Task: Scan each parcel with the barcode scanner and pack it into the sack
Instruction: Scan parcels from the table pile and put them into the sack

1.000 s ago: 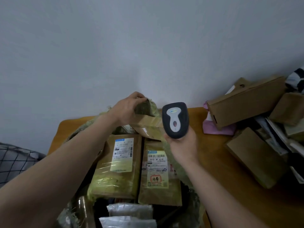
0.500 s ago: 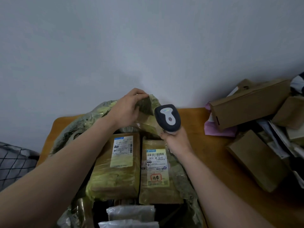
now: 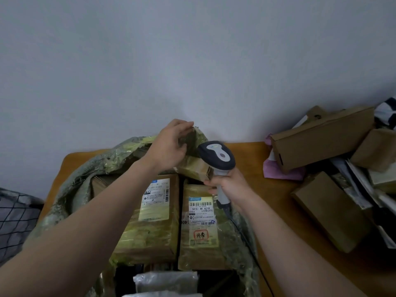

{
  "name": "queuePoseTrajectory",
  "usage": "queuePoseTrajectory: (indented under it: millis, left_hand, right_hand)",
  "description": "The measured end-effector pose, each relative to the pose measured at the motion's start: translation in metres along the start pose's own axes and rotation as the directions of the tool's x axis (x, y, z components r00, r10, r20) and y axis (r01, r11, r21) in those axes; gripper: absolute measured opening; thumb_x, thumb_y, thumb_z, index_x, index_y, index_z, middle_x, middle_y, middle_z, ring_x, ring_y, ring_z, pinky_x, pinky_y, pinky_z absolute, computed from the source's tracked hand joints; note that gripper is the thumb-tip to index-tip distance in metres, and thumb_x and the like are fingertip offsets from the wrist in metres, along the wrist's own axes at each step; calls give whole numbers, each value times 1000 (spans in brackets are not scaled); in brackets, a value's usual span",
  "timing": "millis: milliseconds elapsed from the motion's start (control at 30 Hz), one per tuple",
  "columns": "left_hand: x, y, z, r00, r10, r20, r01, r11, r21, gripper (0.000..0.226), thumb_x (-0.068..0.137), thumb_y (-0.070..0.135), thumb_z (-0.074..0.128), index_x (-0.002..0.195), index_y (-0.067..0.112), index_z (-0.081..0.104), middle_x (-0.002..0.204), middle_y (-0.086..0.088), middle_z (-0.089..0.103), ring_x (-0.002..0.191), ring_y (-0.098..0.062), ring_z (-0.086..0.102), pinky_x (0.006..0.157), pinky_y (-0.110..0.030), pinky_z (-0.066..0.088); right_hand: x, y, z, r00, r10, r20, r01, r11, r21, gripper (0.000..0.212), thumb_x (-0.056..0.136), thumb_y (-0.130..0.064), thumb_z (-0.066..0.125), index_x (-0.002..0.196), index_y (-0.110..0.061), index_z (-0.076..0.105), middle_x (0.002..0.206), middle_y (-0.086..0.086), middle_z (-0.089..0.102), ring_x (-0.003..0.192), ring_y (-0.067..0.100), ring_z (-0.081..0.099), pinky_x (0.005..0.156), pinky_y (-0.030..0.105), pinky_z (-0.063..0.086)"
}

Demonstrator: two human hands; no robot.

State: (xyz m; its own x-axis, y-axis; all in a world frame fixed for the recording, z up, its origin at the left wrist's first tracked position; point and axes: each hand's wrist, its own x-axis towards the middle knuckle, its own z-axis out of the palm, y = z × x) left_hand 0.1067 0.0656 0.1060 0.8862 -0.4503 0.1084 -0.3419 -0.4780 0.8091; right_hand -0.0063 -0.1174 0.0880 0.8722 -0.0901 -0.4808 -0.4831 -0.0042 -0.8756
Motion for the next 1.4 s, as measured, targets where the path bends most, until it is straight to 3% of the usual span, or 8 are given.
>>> queuePoseTrajectory:
  millis: [133, 233, 500, 733, 900, 1100, 1233, 1400]
  left_hand:
    - [-4, -3, 3, 998, 36, 49, -41, 993, 115, 50, 73, -2, 77, 112, 25, 63, 137, 2, 49, 124, -16, 60, 104, -34, 52]
    - [-6, 2, 7, 988, 1, 157, -44, 962, 269, 40, 68, 12, 81, 105, 21, 70, 147, -3, 38, 119, -19, 58, 89, -19, 42]
    - [-10, -3, 5, 942, 61, 330, -194, 901, 389, 61, 52, 51, 96, 100, 20, 77, 157, -5, 20, 147, -29, 38, 108, -30, 45]
    - [-13, -2, 5, 951, 87, 295, -202, 899, 388, 35, 55, 31, 92, 85, 21, 77, 157, -8, 23, 148, -31, 38, 107, -33, 44]
    - [-14, -4, 2, 956, 108, 274, -218, 886, 410, 39, 54, 32, 93, 89, 21, 79, 159, -10, 24, 149, -31, 37, 112, -32, 39]
    - [-17, -2, 4, 955, 132, 267, -246, 857, 454, 39, 56, 38, 92, 90, 22, 82, 157, -15, 30, 141, -36, 46, 110, -42, 47]
    - [-17, -3, 17, 966, 136, 220, -244, 759, 603, 47, 62, 48, 90, 103, 27, 83, 157, -15, 33, 124, -35, 56, 99, -45, 51]
    - [-19, -5, 41, 978, 58, 202, -187, 675, 714, 48, 80, 53, 77, 124, 34, 72, 110, 1, 46, 95, -22, 58, 69, -32, 42]
  right_hand:
    - [-3, -1, -5, 998, -17, 57, 14, 998, 56, 52, 86, 15, 61, 129, -13, 57, 124, 15, 69, 98, 31, 76, 95, 51, 59]
    - [-6, -3, -9, 996, -69, 63, 62, 992, 108, 55, 78, 11, 68, 123, -20, 61, 126, 9, 68, 100, 36, 75, 96, 53, 58]
    - [-8, 3, -13, 994, -84, 72, 71, 983, 172, 62, 69, 5, 72, 120, -29, 61, 138, 5, 63, 108, 38, 72, 98, 53, 57]
    - [-5, 5, -11, 999, 11, 49, -18, 992, 129, 56, 76, 10, 68, 124, -17, 57, 128, 18, 62, 104, 37, 73, 94, 57, 58]
    - [-5, 8, -12, 995, 98, 16, -99, 991, 94, 41, 78, 12, 66, 109, -15, 58, 125, 26, 55, 115, 47, 61, 90, 59, 59]
    - [-11, -1, -11, 992, 91, -88, -90, 996, 15, 31, 82, 11, 64, 91, -18, 56, 96, 8, 60, 86, 21, 57, 78, 40, 51]
    - [-17, 1, -14, 988, 23, -156, -30, 999, -45, 28, 79, 9, 65, 84, -18, 59, 85, 2, 61, 85, 21, 57, 74, 34, 44]
    - [-24, 3, -24, 956, -32, -291, 26, 999, -27, 22, 76, 4, 69, 84, -15, 61, 87, 0, 65, 88, 22, 61, 78, 37, 48]
